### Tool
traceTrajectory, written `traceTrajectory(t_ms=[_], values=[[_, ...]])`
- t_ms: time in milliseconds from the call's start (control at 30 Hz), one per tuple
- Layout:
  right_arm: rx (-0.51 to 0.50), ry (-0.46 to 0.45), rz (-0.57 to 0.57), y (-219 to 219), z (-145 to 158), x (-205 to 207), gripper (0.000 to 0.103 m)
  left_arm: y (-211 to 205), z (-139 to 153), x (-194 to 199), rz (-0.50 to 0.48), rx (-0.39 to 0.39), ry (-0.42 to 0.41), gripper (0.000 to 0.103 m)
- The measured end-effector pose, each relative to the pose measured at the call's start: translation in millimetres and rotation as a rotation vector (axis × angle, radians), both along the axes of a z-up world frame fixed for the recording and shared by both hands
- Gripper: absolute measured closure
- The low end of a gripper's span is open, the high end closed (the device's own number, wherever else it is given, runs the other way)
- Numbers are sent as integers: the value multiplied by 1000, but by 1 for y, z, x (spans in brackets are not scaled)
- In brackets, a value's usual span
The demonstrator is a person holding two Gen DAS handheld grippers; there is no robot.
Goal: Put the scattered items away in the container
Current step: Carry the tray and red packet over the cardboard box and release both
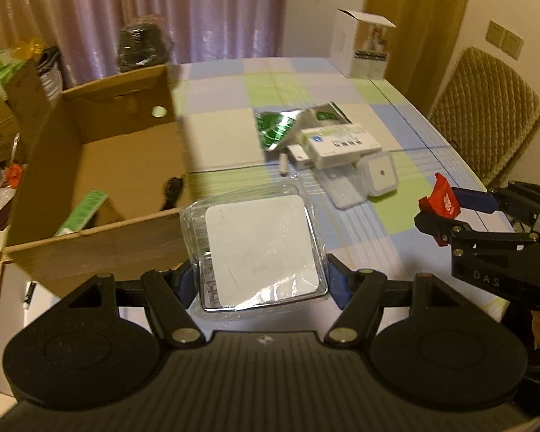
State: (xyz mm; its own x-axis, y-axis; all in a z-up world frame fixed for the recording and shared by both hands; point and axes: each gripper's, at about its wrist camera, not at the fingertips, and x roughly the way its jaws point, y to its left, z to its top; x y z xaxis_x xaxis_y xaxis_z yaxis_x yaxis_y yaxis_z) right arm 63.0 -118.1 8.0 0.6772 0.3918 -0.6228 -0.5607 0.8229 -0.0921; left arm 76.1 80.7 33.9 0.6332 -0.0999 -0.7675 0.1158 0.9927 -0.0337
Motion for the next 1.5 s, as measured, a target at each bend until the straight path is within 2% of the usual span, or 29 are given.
traceTrajectory(t_ms=[467, 800, 1133, 1500], values=[[23, -46, 138, 64, 23, -8, 53, 56, 19, -21, 84, 2, -44, 38], [78, -76, 273, 137, 46, 13, 53, 108, 34, 1, 152, 26, -78, 38], [67, -60, 327, 186, 32, 44, 53, 146, 35, 47, 164, 46, -83, 38], [56, -28, 348, 202, 11, 63, 53, 160, 14, 71, 169, 39, -54, 38]])
